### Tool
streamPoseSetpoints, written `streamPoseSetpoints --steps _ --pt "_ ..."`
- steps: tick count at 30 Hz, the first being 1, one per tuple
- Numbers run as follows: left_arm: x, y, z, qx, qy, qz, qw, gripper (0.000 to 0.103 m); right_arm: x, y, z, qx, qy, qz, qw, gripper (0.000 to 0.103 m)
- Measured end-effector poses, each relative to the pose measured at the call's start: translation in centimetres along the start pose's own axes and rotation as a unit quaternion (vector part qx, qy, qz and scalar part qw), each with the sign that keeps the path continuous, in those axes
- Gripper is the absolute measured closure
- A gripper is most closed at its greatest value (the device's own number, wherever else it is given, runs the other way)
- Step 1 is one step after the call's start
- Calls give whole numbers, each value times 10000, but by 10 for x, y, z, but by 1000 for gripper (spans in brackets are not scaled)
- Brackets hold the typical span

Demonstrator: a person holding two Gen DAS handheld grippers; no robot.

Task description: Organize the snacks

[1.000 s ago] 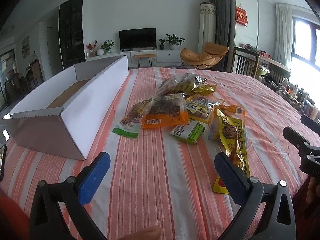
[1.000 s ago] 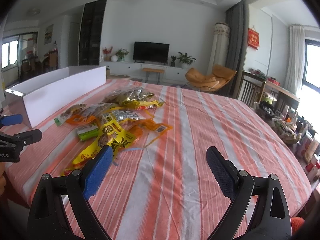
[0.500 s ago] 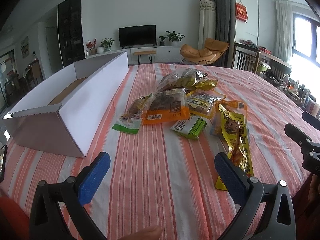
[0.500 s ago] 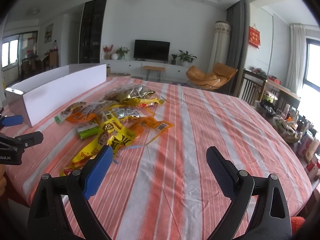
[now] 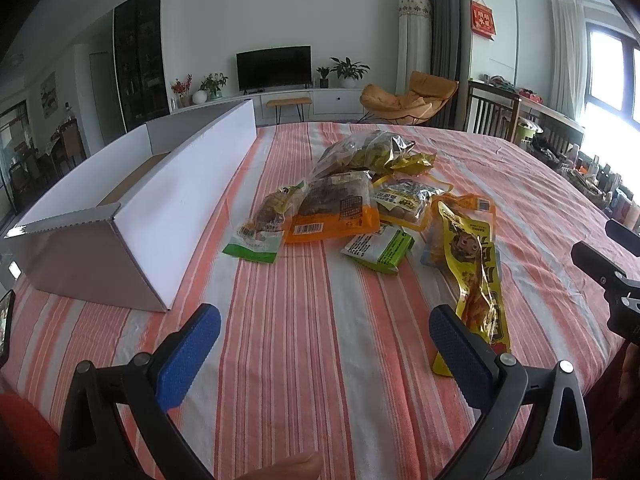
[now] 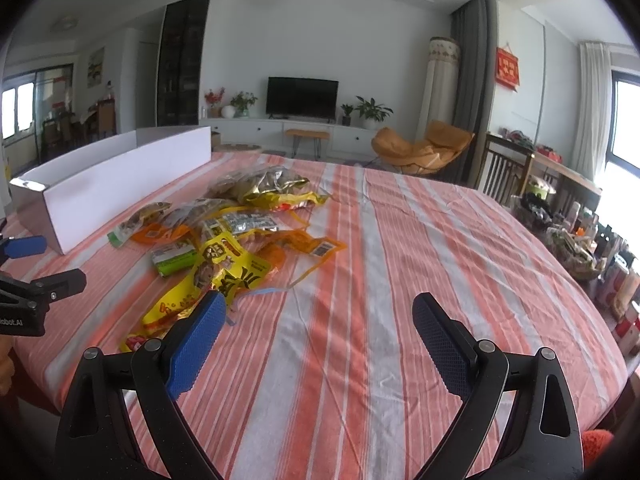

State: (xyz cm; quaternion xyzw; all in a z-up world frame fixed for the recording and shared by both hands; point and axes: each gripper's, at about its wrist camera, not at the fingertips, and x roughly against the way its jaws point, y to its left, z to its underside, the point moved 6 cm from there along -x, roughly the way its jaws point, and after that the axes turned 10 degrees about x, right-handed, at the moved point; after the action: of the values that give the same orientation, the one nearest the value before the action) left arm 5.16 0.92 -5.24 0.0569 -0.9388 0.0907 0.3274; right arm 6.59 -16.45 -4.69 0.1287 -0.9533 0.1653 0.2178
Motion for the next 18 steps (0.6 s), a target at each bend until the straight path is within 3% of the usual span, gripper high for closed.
streamPoseSetpoints --steps 18 --pt "-2 0 1 -1 23 -1 10000 0 -2 -1 2 -59 57 -20 10000 7"
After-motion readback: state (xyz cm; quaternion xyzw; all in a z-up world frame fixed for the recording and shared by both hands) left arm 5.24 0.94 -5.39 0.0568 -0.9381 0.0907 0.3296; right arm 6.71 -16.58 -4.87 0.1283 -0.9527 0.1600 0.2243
